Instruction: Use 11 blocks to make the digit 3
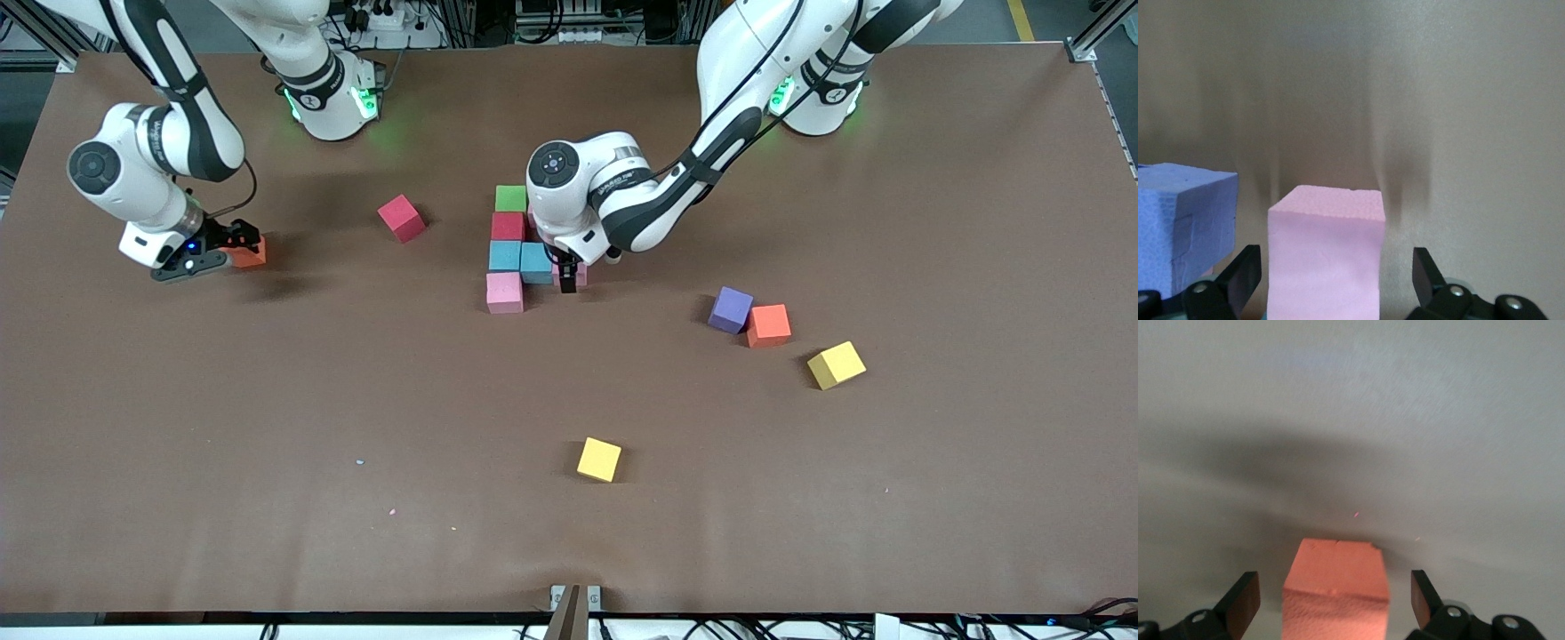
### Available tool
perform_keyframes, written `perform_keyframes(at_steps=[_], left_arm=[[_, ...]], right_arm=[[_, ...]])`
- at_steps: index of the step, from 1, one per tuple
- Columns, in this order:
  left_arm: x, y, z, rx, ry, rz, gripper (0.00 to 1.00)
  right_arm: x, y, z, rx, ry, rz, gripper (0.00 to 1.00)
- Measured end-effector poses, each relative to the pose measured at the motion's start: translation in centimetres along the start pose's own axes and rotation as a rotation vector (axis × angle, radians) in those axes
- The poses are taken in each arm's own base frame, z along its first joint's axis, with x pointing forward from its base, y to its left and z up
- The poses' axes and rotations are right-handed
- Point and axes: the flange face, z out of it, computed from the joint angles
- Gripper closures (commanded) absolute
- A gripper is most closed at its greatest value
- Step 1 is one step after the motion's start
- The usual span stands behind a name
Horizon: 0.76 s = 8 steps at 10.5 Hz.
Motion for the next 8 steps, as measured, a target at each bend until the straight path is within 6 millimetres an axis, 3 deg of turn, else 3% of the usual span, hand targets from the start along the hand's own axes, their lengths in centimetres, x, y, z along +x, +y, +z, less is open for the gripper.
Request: perform_keyframes(at_steps=[4, 7, 8], left_arm=[[-0.6, 0.3, -4.1, -0.056, -0.036, 0.026, 0.0], [1.3, 3.0, -8.1, -0.126, -0.021, 0.075, 0.0], [2.7, 4.7, -9.1, -0.144, -0.02, 0.095, 0.0]], right_arm=[[-0.5, -0.1, 0.4, 0.005, -0.004, 0.014, 0.0], [-0.9, 0.4, 0.6, 0.007, -0.003, 0.03, 0.0], [-1.1, 0.4, 0.7, 0.01, -0.006, 0.034, 0.32]])
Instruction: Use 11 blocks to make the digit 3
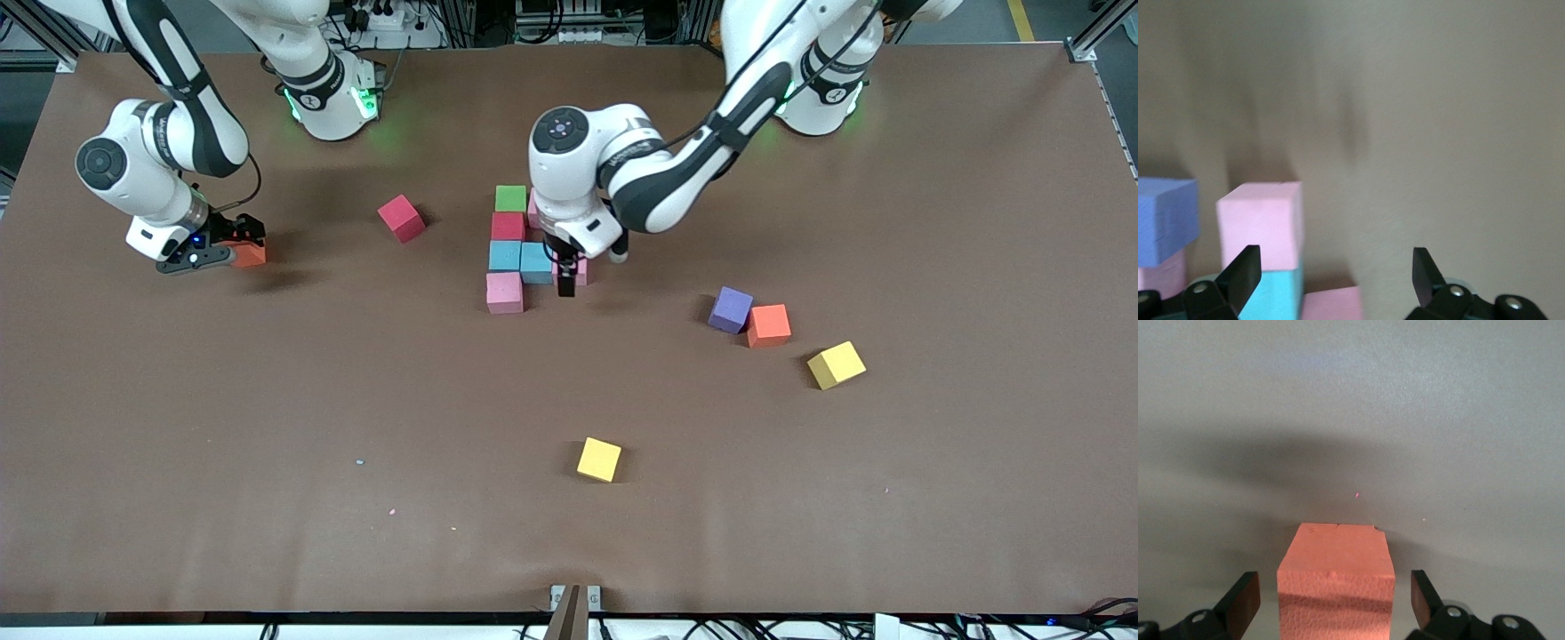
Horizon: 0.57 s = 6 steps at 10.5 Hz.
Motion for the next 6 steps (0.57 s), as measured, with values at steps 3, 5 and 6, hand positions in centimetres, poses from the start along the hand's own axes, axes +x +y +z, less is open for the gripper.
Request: perform_keyframes(at_steps=[3, 5, 6], left_arm=[[4.8, 6.1, -2.0, -0.041, -0.017, 0.09, 0.0], [7.6, 10.4, -3.5, -0.062, -0.053, 0.183, 0.0], [9.3, 12.1, -3.9, -0.066, -0.064, 0.254, 0.0]], right_arm=[[-0.2, 0.0, 0.5, 0.008, -0.011, 0.002, 0.8], [-0.2, 0.0, 0.5, 0.007, -0.01, 0.002, 0.87], [-0.1, -0.1, 0.4, 0.006, -0.009, -0.002, 0.87]])
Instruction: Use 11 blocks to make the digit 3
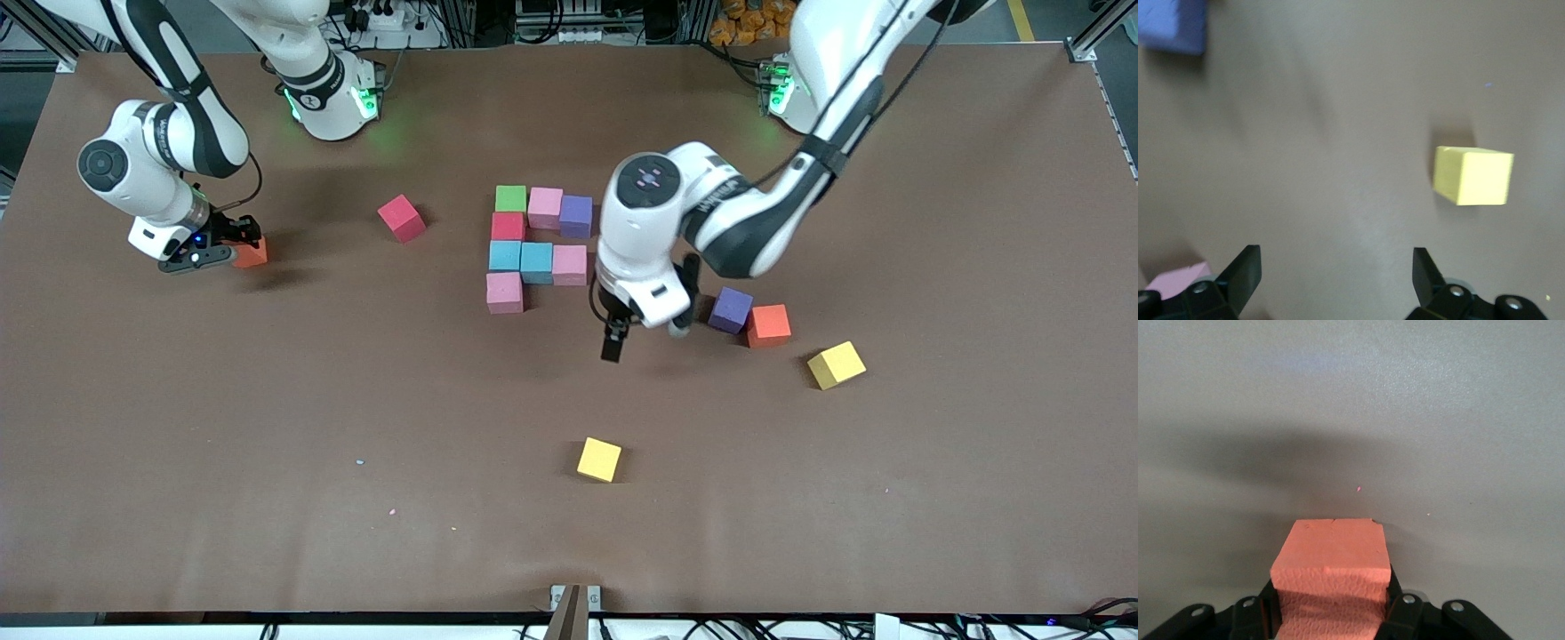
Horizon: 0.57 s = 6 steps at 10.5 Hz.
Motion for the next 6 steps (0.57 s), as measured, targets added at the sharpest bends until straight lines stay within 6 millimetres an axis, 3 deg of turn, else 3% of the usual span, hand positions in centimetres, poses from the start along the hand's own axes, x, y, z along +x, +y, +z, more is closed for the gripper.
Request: perform_keyframes(at_steps=[2, 6], left_arm=[[3.8, 0.8, 0.0, 0.038, 0.001, 0.208, 0.0], [9.3, -0.7, 0.2, 0.114, -0.04, 0.774, 0.0]], right_arm=[[1.7, -1.2, -0.9, -0.017, 0.016, -0.045, 0.87], [10.3, -6.7, -6.9, -0.019, 0.042, -0.076, 0.87]])
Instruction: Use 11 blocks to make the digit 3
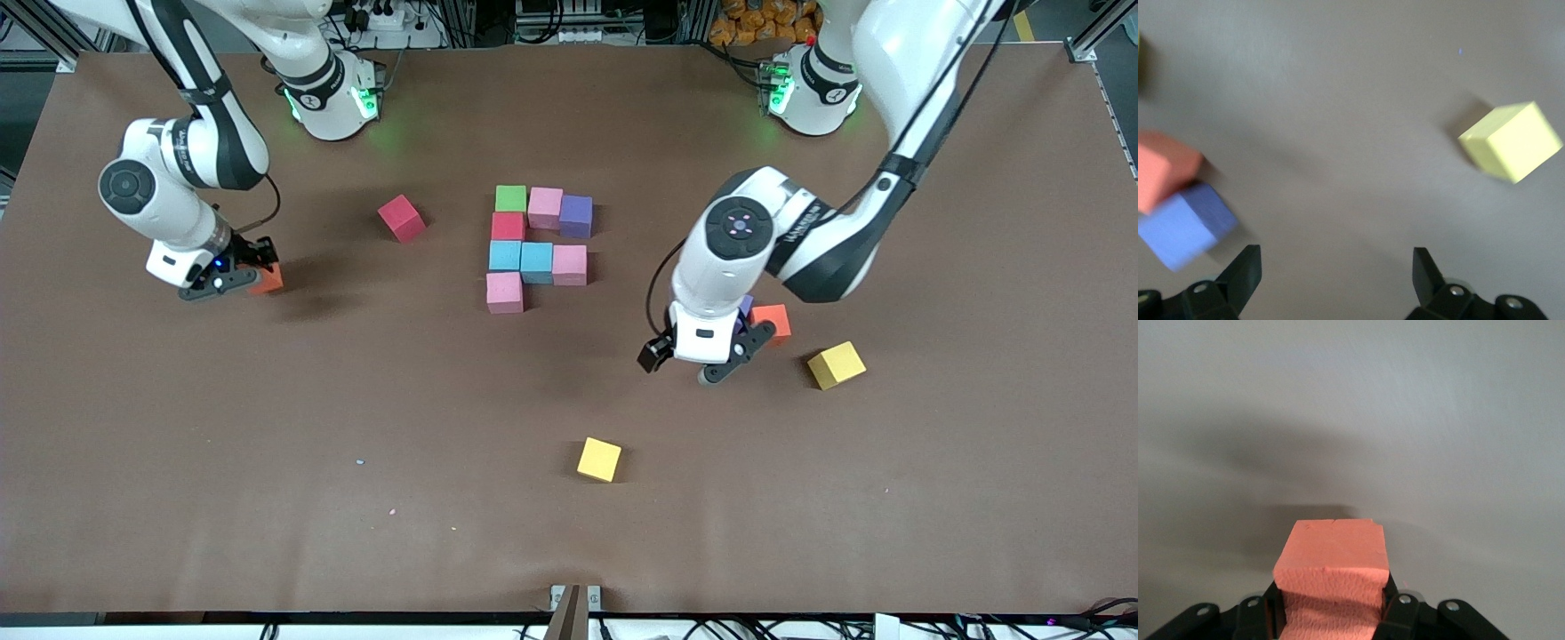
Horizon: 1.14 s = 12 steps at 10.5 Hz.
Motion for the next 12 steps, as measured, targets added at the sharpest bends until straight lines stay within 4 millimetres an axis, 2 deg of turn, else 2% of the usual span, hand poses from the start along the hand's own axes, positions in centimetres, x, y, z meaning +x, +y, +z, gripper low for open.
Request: perform_keyframes(at_steps=[2, 4, 6, 9, 12], left_arm=[[0.6, -1.6, 0.7, 0.03, -0.021, 0.274, 0.0], [-0.6, -2.3, 2.3, 0.059, -0.048, 0.459, 0.0], [-1.5, -3.1, 3.9, 0.084, -0.075, 0.58, 0.0], [-1.7, -4.6, 5.6, 0.038, -0.054, 0.742, 0.0], [-1.6, -7.1, 7.3, 0.008, -0.038, 0.828, 0.0]], right_arm=[[5.4, -2.9, -2.4, 0.056, 0.017, -0.002, 0.87], [10.8, -6.0, -4.3, 0.087, -0.012, 0.04, 0.87], [15.5, -10.7, -5.1, 0.089, -0.012, 0.14, 0.87], [21.1, -19.2, -4.6, 0.124, 0.006, 0.316, 0.87], [24.1, -27.4, -3.8, 0.164, 0.004, 0.435, 0.88]])
